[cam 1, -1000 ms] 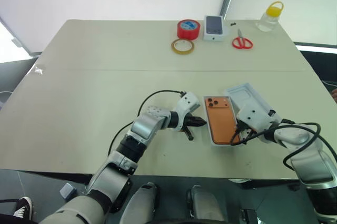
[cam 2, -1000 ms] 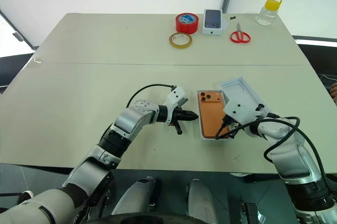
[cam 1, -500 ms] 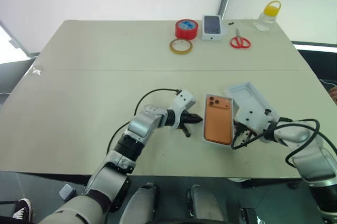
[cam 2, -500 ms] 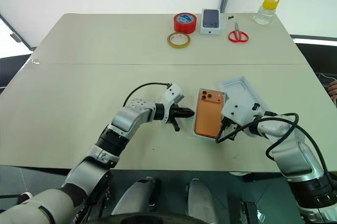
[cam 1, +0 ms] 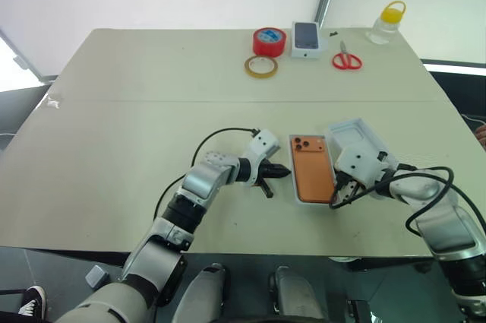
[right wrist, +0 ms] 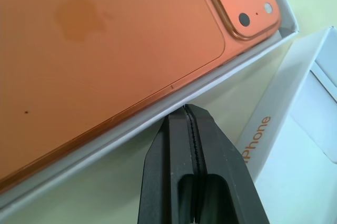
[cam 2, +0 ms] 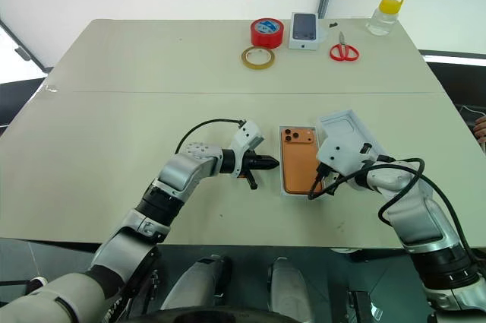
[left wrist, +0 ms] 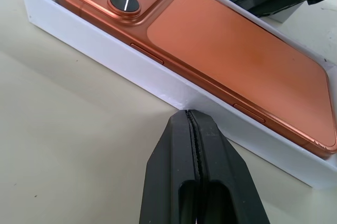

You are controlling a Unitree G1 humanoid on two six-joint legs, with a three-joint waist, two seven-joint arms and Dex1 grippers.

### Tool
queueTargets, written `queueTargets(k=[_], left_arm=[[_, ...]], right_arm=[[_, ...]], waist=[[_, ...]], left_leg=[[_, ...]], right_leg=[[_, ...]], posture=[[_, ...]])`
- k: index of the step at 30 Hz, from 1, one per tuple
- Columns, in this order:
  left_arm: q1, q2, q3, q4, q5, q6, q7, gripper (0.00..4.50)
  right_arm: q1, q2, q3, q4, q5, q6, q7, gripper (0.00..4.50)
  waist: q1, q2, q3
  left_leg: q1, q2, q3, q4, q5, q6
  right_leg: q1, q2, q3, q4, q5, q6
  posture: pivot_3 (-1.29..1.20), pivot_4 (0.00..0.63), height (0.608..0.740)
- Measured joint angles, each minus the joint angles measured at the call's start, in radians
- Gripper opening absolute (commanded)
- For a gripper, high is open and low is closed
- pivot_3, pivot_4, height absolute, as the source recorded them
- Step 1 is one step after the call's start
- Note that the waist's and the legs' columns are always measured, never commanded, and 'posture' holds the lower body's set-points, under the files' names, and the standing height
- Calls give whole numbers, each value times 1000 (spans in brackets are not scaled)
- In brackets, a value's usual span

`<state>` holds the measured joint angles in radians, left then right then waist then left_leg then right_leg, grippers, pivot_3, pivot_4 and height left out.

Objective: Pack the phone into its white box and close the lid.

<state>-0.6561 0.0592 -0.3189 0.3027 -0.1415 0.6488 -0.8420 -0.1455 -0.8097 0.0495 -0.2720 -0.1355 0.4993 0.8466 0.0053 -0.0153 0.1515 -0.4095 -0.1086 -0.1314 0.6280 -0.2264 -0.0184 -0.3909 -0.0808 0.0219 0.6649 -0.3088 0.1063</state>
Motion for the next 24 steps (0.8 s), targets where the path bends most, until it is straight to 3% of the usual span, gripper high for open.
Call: queueTargets(k=[24], left_arm=[[23, 36, 1, -41, -16, -5, 8, 45]], right_arm=[[-15, -24, 13, 29, -6, -58, 12, 0]], waist=[[2, 0, 0]], left_leg=[[0, 0, 0, 0, 0, 0]], right_leg=[[0, 0, 0, 0, 0, 0]], posture=[[0, 150, 740]])
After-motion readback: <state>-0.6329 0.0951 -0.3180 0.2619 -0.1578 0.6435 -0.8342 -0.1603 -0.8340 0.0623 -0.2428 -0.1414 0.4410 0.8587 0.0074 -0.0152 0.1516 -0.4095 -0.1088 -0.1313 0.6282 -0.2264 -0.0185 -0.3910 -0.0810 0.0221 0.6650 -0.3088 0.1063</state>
